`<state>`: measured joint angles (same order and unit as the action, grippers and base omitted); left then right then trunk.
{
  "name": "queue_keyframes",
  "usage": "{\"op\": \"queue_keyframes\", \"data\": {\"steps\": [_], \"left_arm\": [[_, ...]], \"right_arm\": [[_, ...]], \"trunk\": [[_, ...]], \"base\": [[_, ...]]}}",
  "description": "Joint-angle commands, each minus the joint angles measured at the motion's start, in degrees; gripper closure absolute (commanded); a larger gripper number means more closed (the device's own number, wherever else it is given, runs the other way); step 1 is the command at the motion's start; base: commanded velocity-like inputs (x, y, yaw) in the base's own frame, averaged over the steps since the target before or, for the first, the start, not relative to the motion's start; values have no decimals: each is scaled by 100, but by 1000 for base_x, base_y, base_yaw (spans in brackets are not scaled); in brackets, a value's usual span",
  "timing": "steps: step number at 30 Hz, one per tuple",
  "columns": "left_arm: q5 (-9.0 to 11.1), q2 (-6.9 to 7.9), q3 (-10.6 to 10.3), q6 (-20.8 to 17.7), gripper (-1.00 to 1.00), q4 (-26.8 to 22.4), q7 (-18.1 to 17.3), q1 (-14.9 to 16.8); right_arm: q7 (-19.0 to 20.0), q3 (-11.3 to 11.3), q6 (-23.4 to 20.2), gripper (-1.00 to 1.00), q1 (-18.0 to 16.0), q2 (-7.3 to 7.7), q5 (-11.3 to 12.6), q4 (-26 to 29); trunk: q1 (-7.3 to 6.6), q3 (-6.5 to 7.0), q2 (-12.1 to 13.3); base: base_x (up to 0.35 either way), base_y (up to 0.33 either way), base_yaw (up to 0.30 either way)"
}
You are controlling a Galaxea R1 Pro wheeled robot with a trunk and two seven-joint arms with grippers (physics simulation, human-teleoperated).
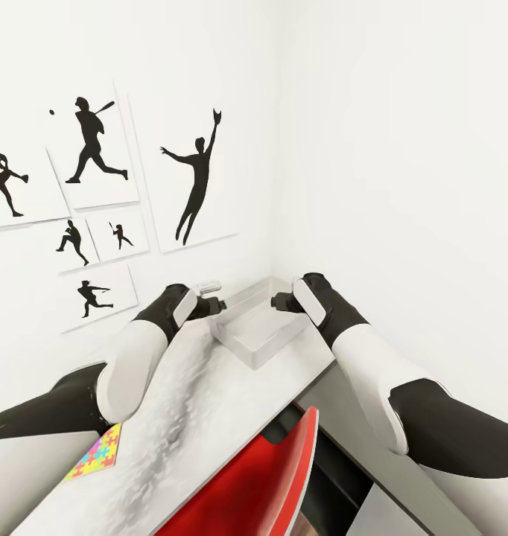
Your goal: Put all the toys in the child's room - the three board games (two on the bed and one on the table), the two jigsaw puzzles on the table, and the tennis ball on the table - inside the toy box on the table in the child's room.
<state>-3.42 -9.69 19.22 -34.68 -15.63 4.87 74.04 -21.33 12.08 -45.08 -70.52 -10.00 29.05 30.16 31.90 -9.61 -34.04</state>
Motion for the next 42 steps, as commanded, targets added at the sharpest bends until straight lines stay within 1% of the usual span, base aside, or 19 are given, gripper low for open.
{"op": "queue_keyframes", "data": {"steps": [1,12,18,25,32,38,42], "left_arm": [[-29,-5,64,-36,-100,-10,20,5],[-19,2,135,-47,-100,-10,40,5],[-22,3,215,-47,-100,-10,48,5],[-20,3,236,-50,-100,-10,49,5],[-19,3,253,-47,-100,-22,50,5],[-19,3,350,-47,-100,-36,50,5],[-19,3,368,-47,-100,-42,50,5]], "right_arm": [[-55,15,-13,-100,-6,0,53,5],[-52,28,6,-100,-6,0,61,15],[-45,31,14,-100,-6,0,65,16],[-55,31,16,-100,-6,0,65,22],[-56,31,21,-100,-6,0,65,23],[-51,31,22,-100,-6,0,65,25],[-43,31,26,-100,-6,0,65,25]], "trunk": [[2,-11,-9],[2,-11,-9],[2,-11,-9],[2,-15,-9],[2,-66,-9],[2,-121,-9],[2,-157,-9]], "base": [[0,0,0],[0,0,0],[0,0,0],[0,0,0],[0,0,0],[0,0,0],[0,0,0]]}}
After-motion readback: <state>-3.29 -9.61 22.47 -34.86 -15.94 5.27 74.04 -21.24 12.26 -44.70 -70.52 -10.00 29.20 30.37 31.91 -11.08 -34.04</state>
